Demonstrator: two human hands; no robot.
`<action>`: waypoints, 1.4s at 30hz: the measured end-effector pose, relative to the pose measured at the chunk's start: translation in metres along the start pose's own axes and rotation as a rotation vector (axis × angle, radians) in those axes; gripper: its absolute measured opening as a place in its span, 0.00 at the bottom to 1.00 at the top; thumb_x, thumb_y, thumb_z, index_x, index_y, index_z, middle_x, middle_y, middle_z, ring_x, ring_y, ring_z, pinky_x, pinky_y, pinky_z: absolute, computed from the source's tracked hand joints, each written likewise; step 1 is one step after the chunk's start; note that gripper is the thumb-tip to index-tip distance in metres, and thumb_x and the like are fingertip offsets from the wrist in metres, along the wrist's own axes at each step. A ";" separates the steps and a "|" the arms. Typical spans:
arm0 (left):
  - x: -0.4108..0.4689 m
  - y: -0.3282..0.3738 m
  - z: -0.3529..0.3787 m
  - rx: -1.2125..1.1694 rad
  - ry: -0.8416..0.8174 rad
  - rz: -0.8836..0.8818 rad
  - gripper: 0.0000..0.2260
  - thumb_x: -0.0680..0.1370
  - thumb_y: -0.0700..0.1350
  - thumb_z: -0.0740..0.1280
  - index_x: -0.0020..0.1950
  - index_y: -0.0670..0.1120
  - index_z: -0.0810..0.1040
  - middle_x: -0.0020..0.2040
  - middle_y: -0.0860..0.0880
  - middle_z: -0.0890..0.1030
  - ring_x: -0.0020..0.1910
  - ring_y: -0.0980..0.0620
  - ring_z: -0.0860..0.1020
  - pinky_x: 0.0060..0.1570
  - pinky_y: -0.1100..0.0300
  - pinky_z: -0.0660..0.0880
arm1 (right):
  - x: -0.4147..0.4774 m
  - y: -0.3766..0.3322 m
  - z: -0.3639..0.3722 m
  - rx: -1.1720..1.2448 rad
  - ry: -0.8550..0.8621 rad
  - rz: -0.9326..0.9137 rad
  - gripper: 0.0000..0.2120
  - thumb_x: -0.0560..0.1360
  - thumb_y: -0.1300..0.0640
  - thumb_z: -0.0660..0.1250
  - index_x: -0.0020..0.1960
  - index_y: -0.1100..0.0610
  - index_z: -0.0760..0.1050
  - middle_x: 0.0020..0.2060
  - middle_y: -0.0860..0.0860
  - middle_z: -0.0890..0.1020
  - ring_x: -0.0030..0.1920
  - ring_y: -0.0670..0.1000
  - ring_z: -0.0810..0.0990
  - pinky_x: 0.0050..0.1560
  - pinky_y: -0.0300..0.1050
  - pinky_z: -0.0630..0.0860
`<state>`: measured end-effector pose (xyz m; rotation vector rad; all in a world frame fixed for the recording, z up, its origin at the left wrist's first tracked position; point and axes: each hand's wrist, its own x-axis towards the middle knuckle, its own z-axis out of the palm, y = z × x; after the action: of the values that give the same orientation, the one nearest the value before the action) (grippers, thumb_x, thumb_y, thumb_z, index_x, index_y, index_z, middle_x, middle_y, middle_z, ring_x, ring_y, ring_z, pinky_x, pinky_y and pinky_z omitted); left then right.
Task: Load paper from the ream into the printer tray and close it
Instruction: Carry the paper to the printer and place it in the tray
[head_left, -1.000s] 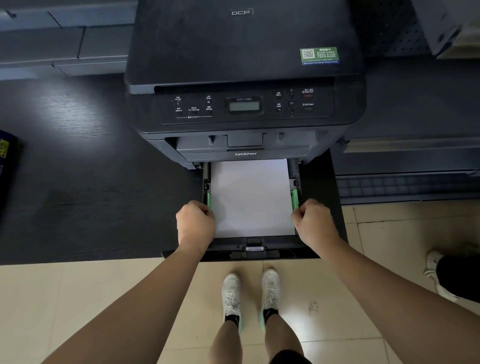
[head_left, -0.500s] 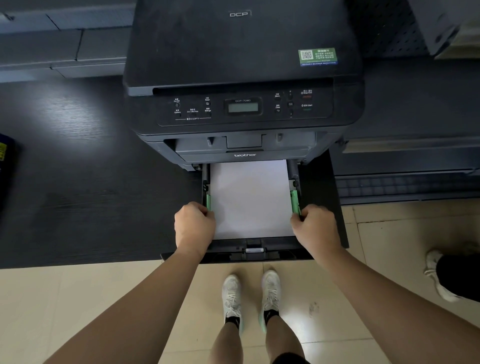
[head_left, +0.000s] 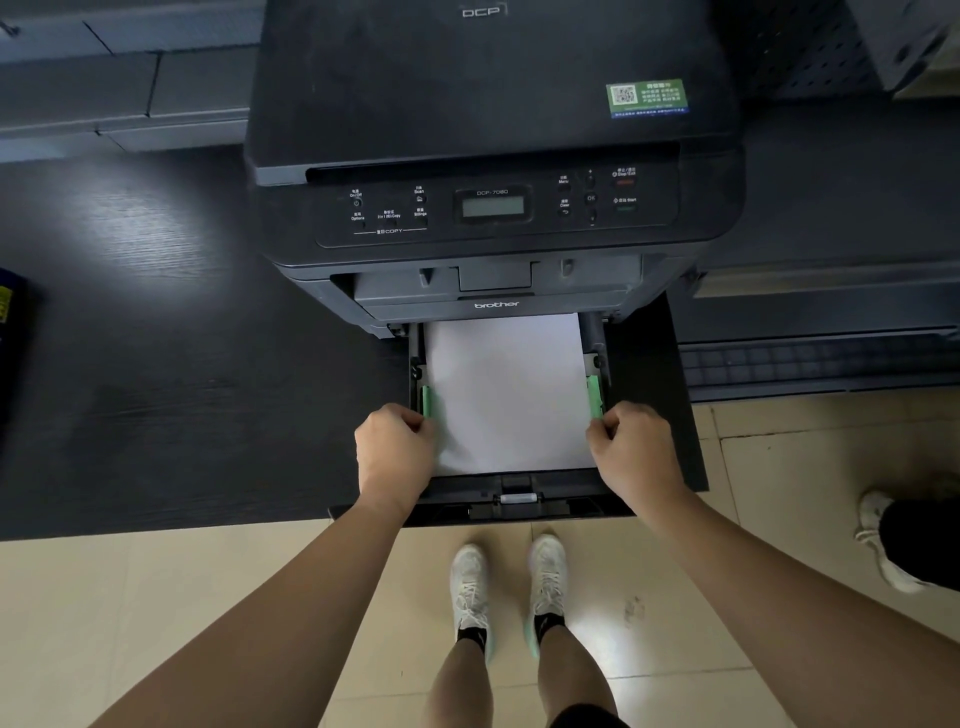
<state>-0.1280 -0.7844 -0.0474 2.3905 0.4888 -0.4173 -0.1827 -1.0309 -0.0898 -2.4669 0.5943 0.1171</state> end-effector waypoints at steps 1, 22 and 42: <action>0.000 -0.001 0.000 0.002 0.003 0.004 0.07 0.76 0.40 0.67 0.37 0.46 0.78 0.36 0.45 0.83 0.35 0.45 0.81 0.33 0.59 0.77 | 0.000 0.000 0.000 -0.001 0.003 0.006 0.09 0.74 0.61 0.69 0.37 0.64 0.77 0.35 0.58 0.79 0.31 0.56 0.77 0.29 0.43 0.70; 0.004 -0.007 0.005 0.008 0.027 -0.006 0.05 0.75 0.40 0.68 0.45 0.41 0.84 0.36 0.44 0.84 0.36 0.45 0.82 0.35 0.58 0.79 | 0.000 -0.003 -0.008 -0.003 -0.038 0.061 0.09 0.74 0.60 0.69 0.38 0.63 0.77 0.35 0.58 0.81 0.32 0.57 0.79 0.31 0.48 0.76; -0.043 -0.043 -0.055 -0.060 -0.098 0.095 0.38 0.70 0.55 0.77 0.76 0.48 0.66 0.72 0.48 0.71 0.70 0.49 0.69 0.68 0.52 0.68 | -0.046 0.022 -0.080 0.130 -0.295 0.021 0.41 0.69 0.38 0.73 0.77 0.47 0.62 0.71 0.49 0.72 0.66 0.48 0.73 0.65 0.49 0.73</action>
<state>-0.1755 -0.7273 -0.0126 2.3121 0.3379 -0.4683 -0.2377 -1.0742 -0.0255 -2.2617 0.4838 0.4288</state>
